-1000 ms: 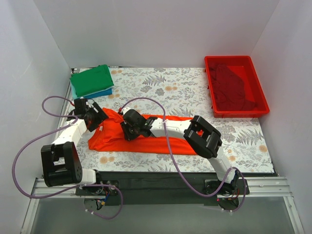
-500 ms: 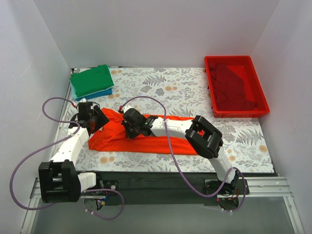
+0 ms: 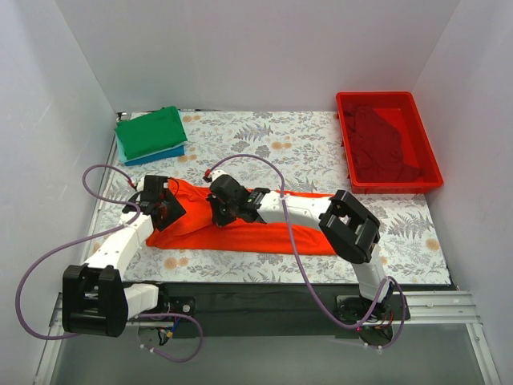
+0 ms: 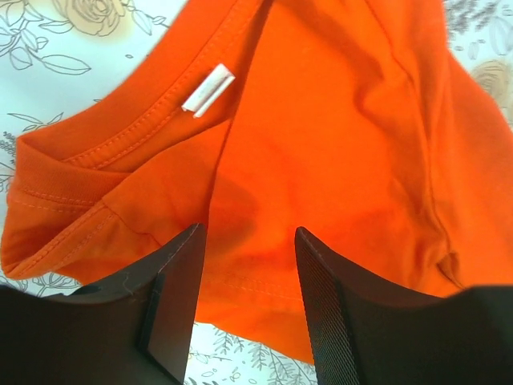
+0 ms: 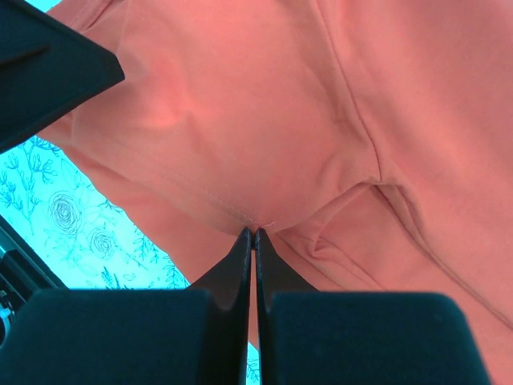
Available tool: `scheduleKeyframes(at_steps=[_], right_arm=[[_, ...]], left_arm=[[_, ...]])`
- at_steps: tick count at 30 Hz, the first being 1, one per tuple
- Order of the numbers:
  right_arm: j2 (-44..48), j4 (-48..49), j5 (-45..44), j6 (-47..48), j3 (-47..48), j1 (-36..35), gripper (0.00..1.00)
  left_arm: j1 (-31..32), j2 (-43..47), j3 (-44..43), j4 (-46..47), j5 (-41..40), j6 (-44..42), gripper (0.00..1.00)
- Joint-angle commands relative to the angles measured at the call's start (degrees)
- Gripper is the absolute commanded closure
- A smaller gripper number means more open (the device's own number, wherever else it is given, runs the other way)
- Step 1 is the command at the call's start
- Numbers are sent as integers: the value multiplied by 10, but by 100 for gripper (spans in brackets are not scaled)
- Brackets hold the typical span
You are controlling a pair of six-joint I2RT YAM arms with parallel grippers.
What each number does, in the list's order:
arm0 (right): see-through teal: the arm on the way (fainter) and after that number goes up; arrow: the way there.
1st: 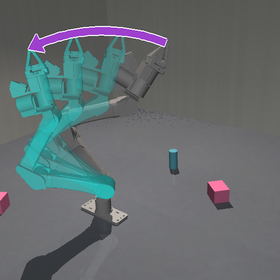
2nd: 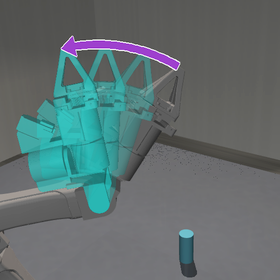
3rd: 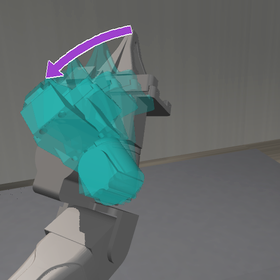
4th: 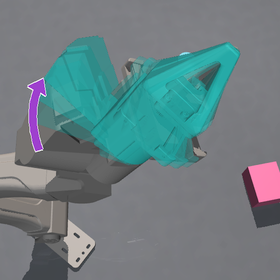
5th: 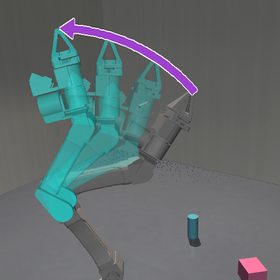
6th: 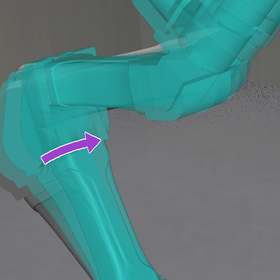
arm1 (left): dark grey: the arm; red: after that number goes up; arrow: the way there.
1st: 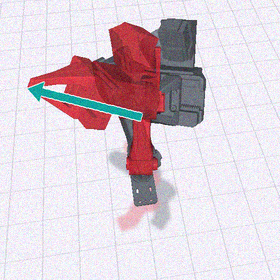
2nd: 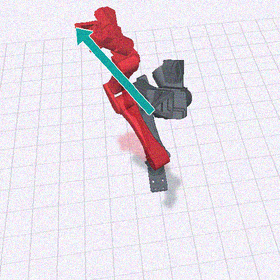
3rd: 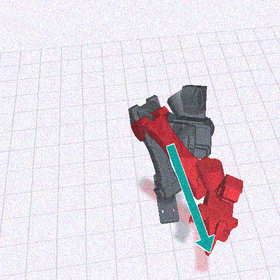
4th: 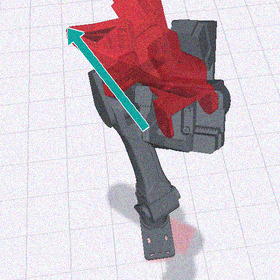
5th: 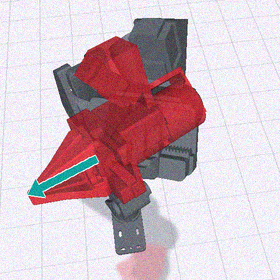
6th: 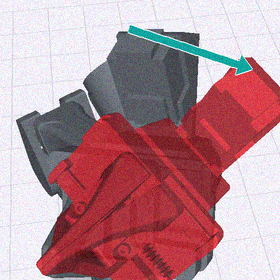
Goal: Fold and stack the t-shirts
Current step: Fold the tshirt
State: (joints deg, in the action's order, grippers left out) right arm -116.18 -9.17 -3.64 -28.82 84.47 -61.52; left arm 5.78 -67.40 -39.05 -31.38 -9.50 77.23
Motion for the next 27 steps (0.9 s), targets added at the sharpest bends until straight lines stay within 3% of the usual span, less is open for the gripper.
scheduleKeyframes(at_steps=[1,27], right_arm=[[22,6,4,-11,-3,3,99],[25,6,11,-17,-18,11,99]], left_arm=[[3,-13,-8,-16,-36,10,53],[33,-69,-4,-52,-59,37,65]])
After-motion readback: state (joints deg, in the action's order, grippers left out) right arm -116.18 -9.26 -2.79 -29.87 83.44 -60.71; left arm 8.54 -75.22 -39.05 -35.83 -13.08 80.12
